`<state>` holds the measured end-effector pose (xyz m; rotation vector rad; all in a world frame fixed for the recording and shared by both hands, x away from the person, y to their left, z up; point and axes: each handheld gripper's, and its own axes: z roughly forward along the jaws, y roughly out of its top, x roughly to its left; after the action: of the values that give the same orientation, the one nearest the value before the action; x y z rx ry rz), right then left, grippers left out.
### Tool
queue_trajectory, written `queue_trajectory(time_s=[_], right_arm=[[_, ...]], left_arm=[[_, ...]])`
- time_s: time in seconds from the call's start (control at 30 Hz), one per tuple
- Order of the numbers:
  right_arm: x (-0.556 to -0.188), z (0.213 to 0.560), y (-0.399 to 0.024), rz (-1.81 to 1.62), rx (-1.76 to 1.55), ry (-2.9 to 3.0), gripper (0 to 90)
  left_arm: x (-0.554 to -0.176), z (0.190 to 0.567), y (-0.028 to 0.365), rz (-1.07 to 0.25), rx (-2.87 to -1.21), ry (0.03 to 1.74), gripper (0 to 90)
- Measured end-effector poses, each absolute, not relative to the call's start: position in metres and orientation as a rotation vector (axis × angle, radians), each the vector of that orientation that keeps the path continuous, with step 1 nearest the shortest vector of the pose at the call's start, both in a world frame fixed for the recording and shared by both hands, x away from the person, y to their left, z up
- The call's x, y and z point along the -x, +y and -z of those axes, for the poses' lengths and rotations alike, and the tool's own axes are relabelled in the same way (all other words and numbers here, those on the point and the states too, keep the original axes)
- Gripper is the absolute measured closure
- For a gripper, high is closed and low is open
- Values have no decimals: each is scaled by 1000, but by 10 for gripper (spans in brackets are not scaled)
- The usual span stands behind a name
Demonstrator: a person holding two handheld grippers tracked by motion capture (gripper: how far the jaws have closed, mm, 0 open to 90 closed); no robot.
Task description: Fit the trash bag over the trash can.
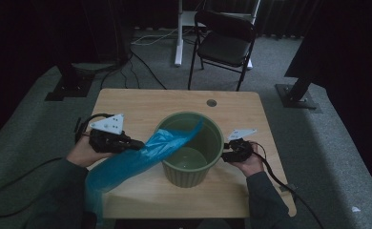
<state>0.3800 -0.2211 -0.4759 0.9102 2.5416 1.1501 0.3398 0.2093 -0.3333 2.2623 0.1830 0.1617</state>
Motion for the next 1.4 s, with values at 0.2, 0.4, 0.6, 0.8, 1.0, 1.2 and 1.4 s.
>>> queue_trajectory(time_s=[0.2, 0.4, 0.6, 0.8, 1.0, 1.2, 1.4], right_arm=[[-380, 475, -223, -1153, -918, 2538, 535], [-379, 474, -225, -1155, -924, 2531, 535], [-379, 472, -227, -1162, -926, 2521, 535], [-379, 473, -227, -1158, -927, 2525, 536], [-379, 473, -228, -1158, -926, 2524, 536], [-379, 473, -229, -1159, -929, 2519, 536], [-378, 472, -231, -1161, -930, 2515, 536]], left_arm=[[-356, 335, 193, -194, -2284, 264, 886], [-366, 334, 173, -234, -2298, 297, 885], [-375, 333, 156, -263, -2309, 311, 888], [-385, 328, 141, -320, -2291, 373, 890], [-393, 329, 123, -340, -2310, 385, 889], [-392, 338, 105, -332, -2363, 341, 876], [-389, 340, 110, -329, -2338, 347, 753]])
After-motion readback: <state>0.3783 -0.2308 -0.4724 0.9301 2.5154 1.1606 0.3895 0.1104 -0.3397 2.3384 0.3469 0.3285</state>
